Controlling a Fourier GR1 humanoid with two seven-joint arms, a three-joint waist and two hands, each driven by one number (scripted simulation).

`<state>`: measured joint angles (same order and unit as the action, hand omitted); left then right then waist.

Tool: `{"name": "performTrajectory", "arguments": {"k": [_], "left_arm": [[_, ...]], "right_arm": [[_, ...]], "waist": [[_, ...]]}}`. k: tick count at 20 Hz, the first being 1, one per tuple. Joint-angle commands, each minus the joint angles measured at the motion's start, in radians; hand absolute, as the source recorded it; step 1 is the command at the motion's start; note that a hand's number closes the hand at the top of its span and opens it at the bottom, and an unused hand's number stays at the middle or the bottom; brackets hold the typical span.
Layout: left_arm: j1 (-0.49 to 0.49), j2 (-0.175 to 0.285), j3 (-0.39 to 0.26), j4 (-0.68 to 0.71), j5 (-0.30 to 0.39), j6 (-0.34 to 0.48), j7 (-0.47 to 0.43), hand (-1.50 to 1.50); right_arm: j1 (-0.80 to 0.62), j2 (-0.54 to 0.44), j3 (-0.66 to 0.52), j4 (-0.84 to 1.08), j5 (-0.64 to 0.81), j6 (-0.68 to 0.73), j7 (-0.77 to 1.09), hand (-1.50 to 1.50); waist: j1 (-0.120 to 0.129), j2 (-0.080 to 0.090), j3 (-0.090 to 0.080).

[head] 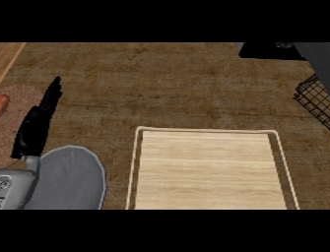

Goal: Pick the eggplant from the tray and place it in the tiered basket

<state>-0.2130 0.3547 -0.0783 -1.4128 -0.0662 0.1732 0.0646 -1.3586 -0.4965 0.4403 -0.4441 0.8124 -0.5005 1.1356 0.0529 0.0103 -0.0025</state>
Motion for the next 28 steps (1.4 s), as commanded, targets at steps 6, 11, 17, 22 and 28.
{"name": "performTrajectory", "arguments": {"k": [6, 11, 17, 22, 28], "left_arm": [[0.038, -0.032, 0.002, -0.008, -0.021, 0.020, -0.013, 0.00], [0.016, -0.004, 0.051, 0.000, 0.008, -0.018, -0.010, 0.00], [0.051, -0.007, 0.032, -0.019, -0.005, -0.028, -0.018, 0.00], [0.048, -0.031, 0.036, -0.026, -0.022, -0.001, 0.009, 0.00], [-0.007, 0.001, 0.083, 0.017, -0.010, -0.042, 0.002, 0.00]], "right_arm": [[-0.047, -0.038, -0.126, 0.111, -0.025, -0.080, -0.046, 1.50], [-0.076, -0.040, -0.097, 0.215, 0.039, 0.020, -0.085, 1.50], [-0.035, -0.123, -0.034, 0.332, 0.114, 0.112, -0.099, 1.50], [-0.027, -0.172, -0.028, 0.345, 0.137, 0.158, -0.117, 1.50], [0.037, -0.235, -0.093, 0.302, 0.085, 0.190, -0.259, 1.50]], "waist": [[-0.027, -0.003, 0.003], [-0.025, -0.003, 0.002], [-0.021, 0.000, 0.002], [-0.035, -0.005, 0.002], [-0.044, -0.006, 0.003]]}}
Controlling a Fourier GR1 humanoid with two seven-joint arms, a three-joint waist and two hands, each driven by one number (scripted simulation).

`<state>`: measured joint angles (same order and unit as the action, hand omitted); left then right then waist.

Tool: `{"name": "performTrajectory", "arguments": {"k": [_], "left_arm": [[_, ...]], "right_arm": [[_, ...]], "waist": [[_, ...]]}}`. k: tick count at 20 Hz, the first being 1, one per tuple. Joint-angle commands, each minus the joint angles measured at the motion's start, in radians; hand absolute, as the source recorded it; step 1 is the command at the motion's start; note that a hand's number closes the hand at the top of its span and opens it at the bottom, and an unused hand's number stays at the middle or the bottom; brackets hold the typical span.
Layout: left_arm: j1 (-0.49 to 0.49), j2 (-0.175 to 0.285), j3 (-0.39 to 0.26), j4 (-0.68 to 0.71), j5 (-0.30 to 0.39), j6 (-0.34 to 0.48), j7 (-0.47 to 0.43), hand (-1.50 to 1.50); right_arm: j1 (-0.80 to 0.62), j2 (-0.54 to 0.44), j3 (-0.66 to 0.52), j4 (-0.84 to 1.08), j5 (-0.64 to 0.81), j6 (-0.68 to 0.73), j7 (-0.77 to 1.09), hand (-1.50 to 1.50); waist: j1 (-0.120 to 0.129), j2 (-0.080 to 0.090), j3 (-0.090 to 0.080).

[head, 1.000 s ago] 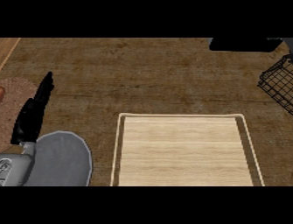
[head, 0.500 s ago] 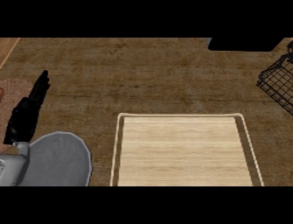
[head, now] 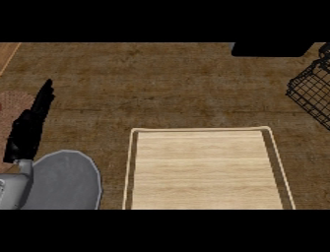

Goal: Pick the eggplant from the tray and place it in the tiered basket

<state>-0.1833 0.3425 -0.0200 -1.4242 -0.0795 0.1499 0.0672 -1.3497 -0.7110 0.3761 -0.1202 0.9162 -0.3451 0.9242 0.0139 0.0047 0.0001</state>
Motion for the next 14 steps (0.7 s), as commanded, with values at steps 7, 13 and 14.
{"name": "performTrajectory", "arguments": {"k": [7, 13, 14], "left_arm": [[0.034, -0.029, 0.000, -0.043, -0.024, 0.006, 0.001, 0.00], [0.027, -0.019, 0.010, -0.033, -0.045, 0.014, 0.013, 0.00], [0.040, -0.044, -0.011, -0.026, -0.052, 0.014, -0.006, 0.00]], "right_arm": [[0.160, -0.063, -0.148, -0.085, -0.130, -0.001, -0.186, 1.50], [0.183, -0.027, -0.308, -0.081, -0.277, -0.081, -0.127, 1.50], [0.213, -0.055, -0.313, -0.061, -0.278, -0.055, -0.154, -1.50]], "waist": [[-0.011, -0.004, 0.000], [-0.014, -0.005, 0.002], [-0.006, 0.000, 0.001]]}}
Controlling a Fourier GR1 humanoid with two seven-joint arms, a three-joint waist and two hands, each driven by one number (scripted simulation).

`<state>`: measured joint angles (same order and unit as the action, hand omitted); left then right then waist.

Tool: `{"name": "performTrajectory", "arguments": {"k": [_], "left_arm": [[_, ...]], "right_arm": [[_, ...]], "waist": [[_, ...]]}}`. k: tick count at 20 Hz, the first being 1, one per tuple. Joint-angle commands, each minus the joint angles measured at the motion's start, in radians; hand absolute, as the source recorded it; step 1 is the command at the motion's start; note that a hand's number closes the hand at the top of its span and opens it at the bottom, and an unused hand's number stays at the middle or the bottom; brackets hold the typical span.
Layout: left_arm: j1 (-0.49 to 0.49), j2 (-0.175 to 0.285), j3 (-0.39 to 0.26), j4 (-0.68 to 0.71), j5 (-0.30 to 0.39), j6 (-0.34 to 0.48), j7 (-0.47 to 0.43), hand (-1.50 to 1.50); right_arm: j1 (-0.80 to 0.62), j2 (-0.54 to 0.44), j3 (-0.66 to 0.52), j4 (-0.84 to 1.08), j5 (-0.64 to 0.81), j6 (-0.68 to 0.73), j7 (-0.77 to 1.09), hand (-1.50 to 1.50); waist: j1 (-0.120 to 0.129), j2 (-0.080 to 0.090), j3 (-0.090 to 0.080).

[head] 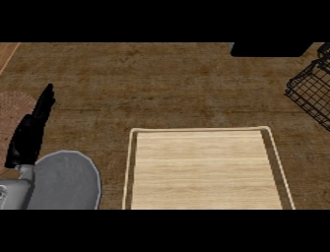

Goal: Pick the eggplant from the tray and place it in the tiered basket

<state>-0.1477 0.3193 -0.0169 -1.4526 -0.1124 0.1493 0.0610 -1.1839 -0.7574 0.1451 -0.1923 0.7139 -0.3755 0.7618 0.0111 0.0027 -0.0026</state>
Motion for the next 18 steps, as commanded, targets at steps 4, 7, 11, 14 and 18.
{"name": "performTrajectory", "arguments": {"k": [4, 7, 11, 14, 18], "left_arm": [[0.022, -0.002, 0.025, -0.015, 0.001, -0.012, 0.007, 0.00], [-0.035, 0.024, 0.044, 0.002, 0.009, -0.038, 0.029, 0.00], [0.002, 0.010, 0.025, -0.059, 0.004, -0.045, 0.051, 0.00], [-0.013, -0.020, 0.029, 0.027, -0.010, -0.026, 0.002, 0.00], [0.041, 0.031, 0.072, -0.046, 0.017, -0.062, 0.022, 0.00]], "right_arm": [[0.134, 0.028, -0.094, -0.069, -0.083, -0.075, -0.018, -1.50], [0.135, -0.014, -0.140, -0.087, -0.109, -0.162, -0.067, -1.50], [0.143, 0.003, -0.135, -0.176, -0.091, -0.255, -0.029, -1.50], [0.159, -0.031, -0.144, -0.228, -0.083, -0.293, -0.050, -1.50], [0.196, -0.073, -0.119, -0.345, -0.036, -0.285, 0.115, -1.50]], "waist": [[-0.009, -0.004, 0.003], [-0.003, 0.001, 0.003], [-0.007, -0.005, 0.002], [-0.011, -0.003, 0.002], [-0.028, -0.014, 0.001]]}}
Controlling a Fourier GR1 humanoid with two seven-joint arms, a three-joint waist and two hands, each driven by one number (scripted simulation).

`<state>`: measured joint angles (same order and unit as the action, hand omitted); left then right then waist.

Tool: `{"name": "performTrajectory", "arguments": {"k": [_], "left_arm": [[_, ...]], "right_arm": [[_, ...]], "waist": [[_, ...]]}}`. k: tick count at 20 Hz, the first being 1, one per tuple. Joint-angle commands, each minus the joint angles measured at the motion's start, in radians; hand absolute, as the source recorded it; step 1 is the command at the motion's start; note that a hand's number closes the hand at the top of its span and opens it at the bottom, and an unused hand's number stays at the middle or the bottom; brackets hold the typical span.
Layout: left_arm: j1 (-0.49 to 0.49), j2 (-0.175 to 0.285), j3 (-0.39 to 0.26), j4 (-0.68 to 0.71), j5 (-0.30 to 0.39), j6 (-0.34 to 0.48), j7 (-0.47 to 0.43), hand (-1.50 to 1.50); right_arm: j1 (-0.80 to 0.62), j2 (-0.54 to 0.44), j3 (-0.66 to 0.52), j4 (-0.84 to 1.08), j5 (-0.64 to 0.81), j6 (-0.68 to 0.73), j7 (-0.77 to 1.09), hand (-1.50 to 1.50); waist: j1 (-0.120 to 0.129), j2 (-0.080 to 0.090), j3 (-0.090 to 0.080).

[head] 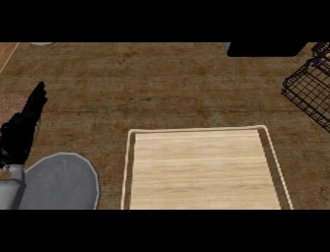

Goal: Pick the eggplant from the tray and place it in the tiered basket

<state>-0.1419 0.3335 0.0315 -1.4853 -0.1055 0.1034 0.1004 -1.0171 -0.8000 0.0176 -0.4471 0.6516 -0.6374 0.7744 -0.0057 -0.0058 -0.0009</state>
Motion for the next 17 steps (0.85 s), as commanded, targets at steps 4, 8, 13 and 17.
{"name": "performTrajectory", "arguments": {"k": [4, 8, 13, 17], "left_arm": [[0.053, -0.010, 0.008, -0.023, -0.017, 0.019, 0.007, 0.00], [0.058, 0.013, 0.051, 0.008, 0.009, 0.004, -0.010, 0.00], [0.084, -0.008, 0.048, -0.001, -0.009, 0.037, -0.016, 0.00], [0.121, 0.001, 0.063, -0.014, -0.007, 0.036, -0.022, 0.00]], "right_arm": [[0.088, -0.061, -0.033, -0.229, -0.024, 0.039, 0.216, -1.50], [0.269, -0.067, -0.084, -0.401, -0.109, 0.056, 0.226, -1.50], [0.420, -0.115, -0.135, -0.647, -0.188, 0.098, 0.250, -1.50], [0.595, -0.091, -0.171, -0.866, -0.209, 0.036, 0.270, -1.50]], "waist": [[-0.042, -0.019, -0.002], [-0.073, -0.024, -0.002], [-0.121, -0.036, -0.002], [-0.127, -0.036, -0.002]]}}
